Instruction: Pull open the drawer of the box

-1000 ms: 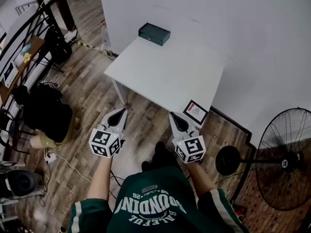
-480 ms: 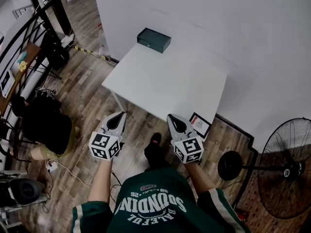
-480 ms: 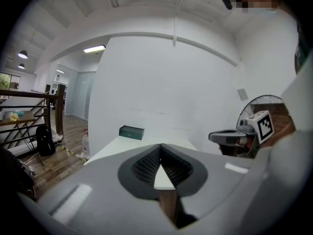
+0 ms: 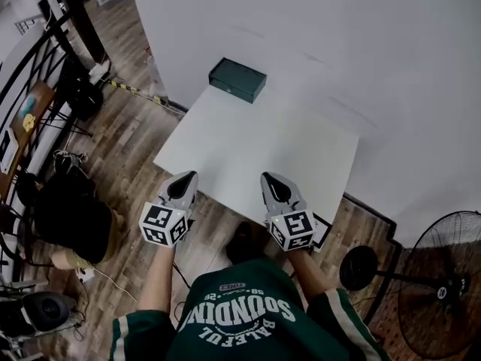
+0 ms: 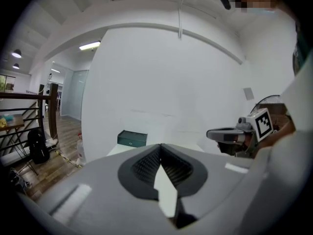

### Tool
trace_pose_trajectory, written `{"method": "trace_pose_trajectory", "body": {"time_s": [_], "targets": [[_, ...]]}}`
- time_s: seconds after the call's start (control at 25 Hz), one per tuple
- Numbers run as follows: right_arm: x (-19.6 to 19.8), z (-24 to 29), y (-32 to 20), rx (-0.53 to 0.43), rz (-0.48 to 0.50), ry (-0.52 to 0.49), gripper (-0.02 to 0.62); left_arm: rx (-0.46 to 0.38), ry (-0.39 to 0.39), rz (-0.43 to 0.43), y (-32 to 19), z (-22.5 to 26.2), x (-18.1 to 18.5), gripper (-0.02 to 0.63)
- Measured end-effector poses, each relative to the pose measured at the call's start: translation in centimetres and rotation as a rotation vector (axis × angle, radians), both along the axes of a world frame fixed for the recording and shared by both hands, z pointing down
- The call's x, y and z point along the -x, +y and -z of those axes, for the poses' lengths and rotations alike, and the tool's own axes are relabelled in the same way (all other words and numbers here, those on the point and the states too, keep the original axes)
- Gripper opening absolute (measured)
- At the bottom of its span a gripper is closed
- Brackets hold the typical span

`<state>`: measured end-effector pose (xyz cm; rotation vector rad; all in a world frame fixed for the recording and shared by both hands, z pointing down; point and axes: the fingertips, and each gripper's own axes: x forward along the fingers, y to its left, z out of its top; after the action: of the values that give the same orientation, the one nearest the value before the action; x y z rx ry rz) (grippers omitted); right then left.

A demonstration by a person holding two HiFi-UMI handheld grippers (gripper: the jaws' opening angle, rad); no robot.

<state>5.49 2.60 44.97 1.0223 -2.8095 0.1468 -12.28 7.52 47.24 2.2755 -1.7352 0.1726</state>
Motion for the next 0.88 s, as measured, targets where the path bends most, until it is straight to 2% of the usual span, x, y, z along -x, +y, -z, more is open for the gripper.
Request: {"method": "trace_pose_trajectory", "body": {"time_s": [0.24,0.52,0.72,0.88], "targets": [[0.7,0.4,-6.4,0.008,-0.021,0.004,0.002,-0.004,0.006,-0.029,-7.2,0.5,0.5,0.052],[1.1,1.4,-11.5,0.008,-0.079,-0.005,0.002,-0.007,0.027,-0.066,-13.5,0.6,1.3,0.052],[1.9,1.4,-14.1,0.014,-0.126,-0.002,0.002,-0.001,0.022,-0.121,-18.3,0.4,2.2,0.052],[2.0,0.9,-16.4,0.028,-0.201,-0.003,0.002,0.014,0.014,-0.181,-22.4,-0.1,2.9,0.052]]}}
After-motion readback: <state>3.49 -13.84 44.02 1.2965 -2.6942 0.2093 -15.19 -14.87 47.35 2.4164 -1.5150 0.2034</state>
